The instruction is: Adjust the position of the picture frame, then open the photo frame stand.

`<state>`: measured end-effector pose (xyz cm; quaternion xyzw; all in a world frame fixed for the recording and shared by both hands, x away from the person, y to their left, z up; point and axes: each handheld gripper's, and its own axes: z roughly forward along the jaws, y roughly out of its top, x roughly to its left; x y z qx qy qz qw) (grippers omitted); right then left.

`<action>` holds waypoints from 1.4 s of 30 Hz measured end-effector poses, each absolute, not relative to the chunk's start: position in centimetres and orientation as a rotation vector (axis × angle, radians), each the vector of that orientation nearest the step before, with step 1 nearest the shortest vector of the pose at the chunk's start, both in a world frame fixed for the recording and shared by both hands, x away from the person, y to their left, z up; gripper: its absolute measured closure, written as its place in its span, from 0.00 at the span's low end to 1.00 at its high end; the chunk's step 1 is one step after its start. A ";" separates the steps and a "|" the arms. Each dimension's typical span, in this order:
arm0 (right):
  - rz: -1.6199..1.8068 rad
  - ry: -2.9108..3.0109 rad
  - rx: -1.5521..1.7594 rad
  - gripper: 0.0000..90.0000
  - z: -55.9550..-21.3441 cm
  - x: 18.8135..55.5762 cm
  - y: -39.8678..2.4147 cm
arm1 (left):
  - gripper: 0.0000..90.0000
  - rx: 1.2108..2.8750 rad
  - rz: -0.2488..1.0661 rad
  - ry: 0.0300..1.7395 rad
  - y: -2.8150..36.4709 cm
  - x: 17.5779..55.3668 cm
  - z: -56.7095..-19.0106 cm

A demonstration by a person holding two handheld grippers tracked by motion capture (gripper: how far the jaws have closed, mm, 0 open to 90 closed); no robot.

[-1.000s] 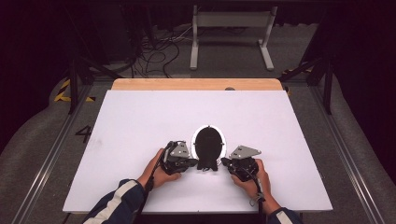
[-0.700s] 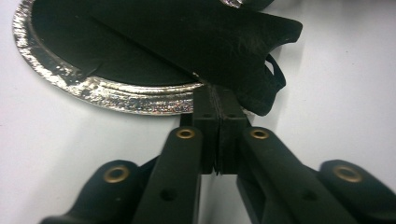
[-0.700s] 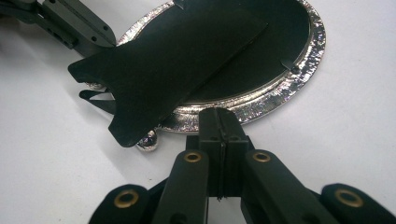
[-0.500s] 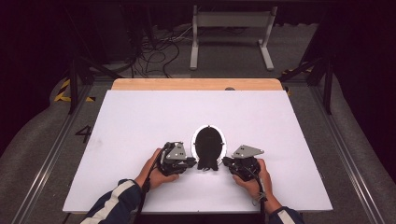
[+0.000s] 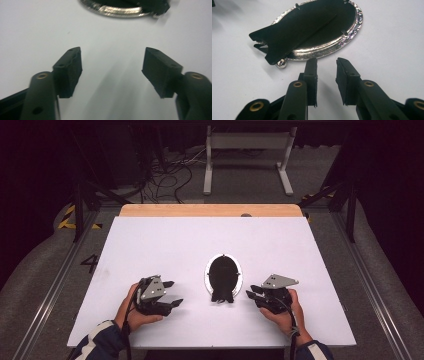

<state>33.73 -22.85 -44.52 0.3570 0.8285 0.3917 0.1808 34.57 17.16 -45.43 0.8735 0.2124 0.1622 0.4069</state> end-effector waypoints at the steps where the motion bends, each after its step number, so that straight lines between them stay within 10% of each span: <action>1: 1.108 2.347 1.000 0.78 -44.4 33.6 -22.9 | 0.30 2.199 0.414 0.581 17.8 34.3 -45.5; 42: 0.950 2.618 0.899 0.78 -44.8 33.6 -18.3 | 0.15 2.179 0.444 0.736 22.6 32.6 -46.3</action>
